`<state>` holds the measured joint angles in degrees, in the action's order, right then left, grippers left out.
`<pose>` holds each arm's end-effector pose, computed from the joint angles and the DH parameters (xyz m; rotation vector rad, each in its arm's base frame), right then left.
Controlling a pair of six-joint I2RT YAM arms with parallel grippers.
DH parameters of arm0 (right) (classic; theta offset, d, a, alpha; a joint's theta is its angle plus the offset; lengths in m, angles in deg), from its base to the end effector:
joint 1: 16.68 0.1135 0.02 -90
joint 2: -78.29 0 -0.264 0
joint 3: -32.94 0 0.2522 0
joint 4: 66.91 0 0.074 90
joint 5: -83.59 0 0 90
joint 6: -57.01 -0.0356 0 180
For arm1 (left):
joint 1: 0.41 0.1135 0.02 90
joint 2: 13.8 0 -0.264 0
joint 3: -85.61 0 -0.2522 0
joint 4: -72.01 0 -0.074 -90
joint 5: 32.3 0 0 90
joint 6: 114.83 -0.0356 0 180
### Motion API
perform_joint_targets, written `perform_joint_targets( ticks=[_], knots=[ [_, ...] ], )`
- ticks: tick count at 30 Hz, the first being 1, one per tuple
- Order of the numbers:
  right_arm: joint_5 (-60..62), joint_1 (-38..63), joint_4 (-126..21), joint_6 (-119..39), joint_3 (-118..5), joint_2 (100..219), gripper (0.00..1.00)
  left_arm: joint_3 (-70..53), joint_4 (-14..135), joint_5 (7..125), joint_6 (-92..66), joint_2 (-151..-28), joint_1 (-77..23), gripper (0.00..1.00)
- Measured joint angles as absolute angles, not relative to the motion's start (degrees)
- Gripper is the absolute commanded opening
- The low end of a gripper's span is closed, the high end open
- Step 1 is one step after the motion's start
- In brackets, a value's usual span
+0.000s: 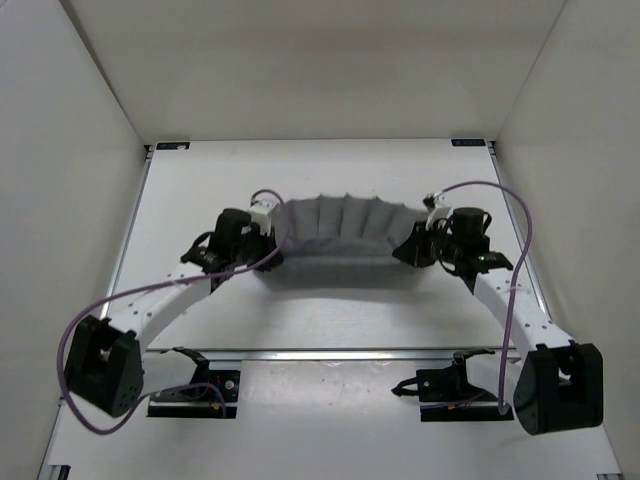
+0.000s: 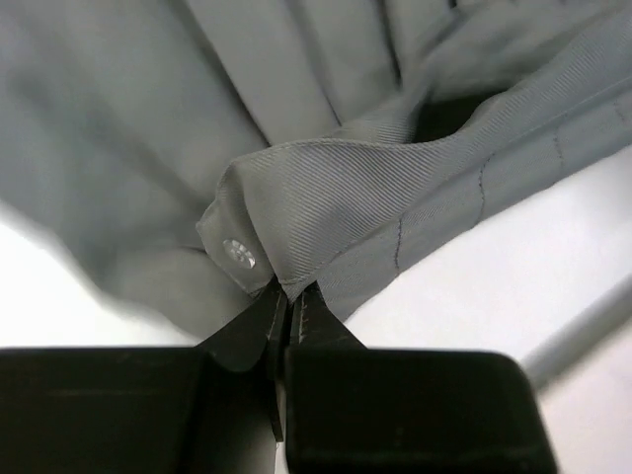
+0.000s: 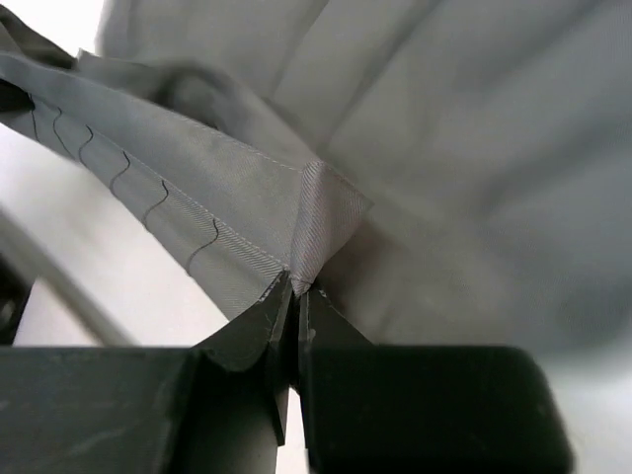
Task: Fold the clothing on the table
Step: Flatten the skirt out, then fold the skirt
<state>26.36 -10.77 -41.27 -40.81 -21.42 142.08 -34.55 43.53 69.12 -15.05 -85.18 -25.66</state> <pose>0.2340 0.0436 0.2493 -0.2919 2.1493 0.7591 0.2378 -0.1199 0.2432 0.4176 2.2743 -0.5443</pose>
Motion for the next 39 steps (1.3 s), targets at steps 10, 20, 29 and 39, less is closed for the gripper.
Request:
perform_joint_targets(
  ticks=[10,20,29,39],
  knots=[
    [30.6,-11.8,-46.3,-45.8,-21.8,148.8,0.00,-36.4,45.9,72.6,-8.8,-85.4,-21.5,0.00],
    [30.8,-11.3,-49.3,-46.8,-26.4,164.1,0.00,-32.8,46.5,73.0,-7.0,-99.1,-19.4,0.00],
    [29.4,-12.4,-48.4,-47.0,-19.0,158.8,0.00,-29.8,44.5,74.5,-7.2,-103.7,-20.8,0.00],
    [27.4,-11.9,-47.5,-48.1,-14.9,157.4,0.26,-31.3,43.9,74.3,-6.9,-105.0,-21.4,0.58]
  ],
)
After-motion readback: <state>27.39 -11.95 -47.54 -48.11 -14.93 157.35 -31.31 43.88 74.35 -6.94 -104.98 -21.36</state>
